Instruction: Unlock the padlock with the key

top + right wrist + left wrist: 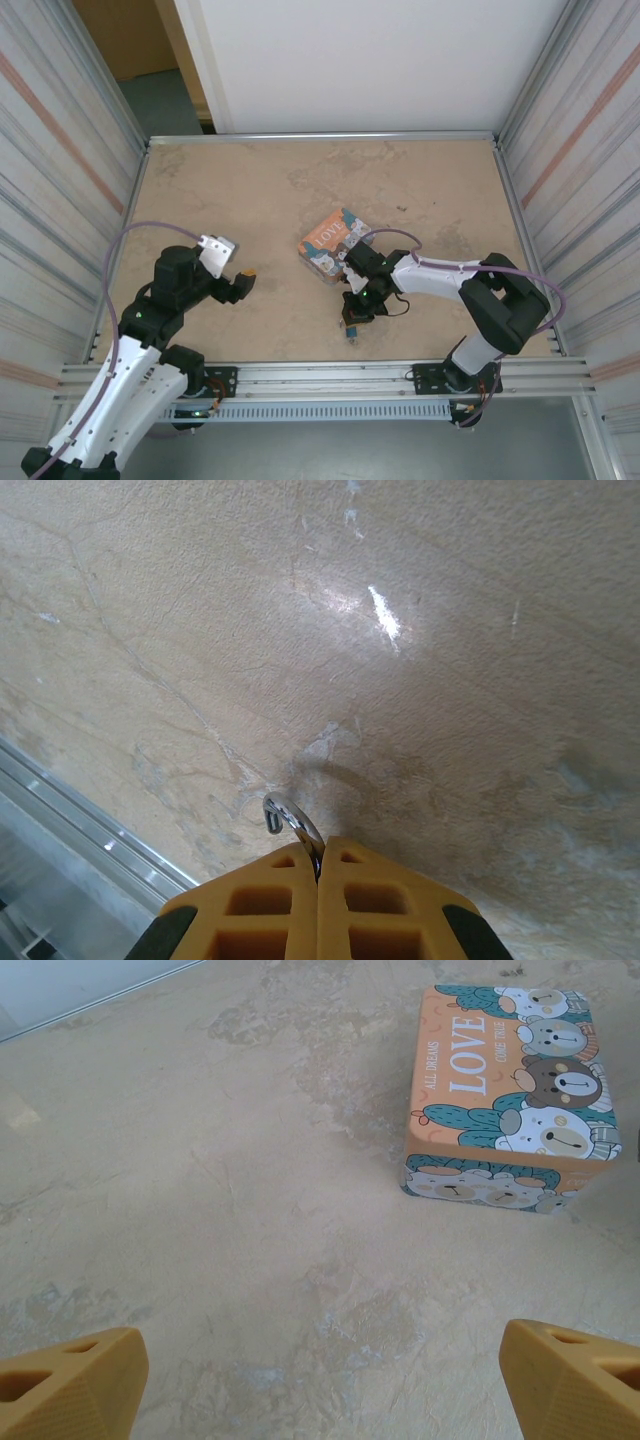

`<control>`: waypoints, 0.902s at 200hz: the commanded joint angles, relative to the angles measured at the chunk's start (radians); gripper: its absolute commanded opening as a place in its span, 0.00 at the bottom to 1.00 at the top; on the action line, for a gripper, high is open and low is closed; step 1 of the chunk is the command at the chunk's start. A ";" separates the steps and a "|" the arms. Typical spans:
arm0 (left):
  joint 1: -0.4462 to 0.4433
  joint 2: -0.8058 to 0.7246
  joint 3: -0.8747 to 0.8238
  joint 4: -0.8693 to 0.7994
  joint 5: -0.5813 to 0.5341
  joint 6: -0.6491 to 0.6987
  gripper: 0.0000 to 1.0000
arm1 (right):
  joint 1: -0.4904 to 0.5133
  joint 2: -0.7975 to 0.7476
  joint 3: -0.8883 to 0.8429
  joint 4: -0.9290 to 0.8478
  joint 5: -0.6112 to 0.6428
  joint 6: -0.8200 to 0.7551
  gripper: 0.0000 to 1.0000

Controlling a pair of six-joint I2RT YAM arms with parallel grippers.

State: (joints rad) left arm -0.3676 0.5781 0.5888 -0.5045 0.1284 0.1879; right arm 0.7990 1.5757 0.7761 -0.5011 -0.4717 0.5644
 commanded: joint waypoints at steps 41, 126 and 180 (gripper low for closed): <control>0.005 -0.001 0.017 -0.016 -0.015 0.021 0.91 | -0.004 -0.033 -0.023 0.001 0.070 0.015 0.15; 0.005 -0.023 0.017 -0.017 -0.018 0.019 0.91 | -0.014 -0.155 -0.030 -0.026 0.109 0.025 0.39; 0.005 -0.032 0.017 -0.018 -0.019 0.019 0.91 | -0.035 -0.251 -0.042 -0.054 0.140 0.025 0.50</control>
State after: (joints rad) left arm -0.3676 0.5571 0.5888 -0.5053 0.1249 0.1879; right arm 0.7761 1.3830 0.7532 -0.5148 -0.3622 0.5755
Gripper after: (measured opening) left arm 0.913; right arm 0.474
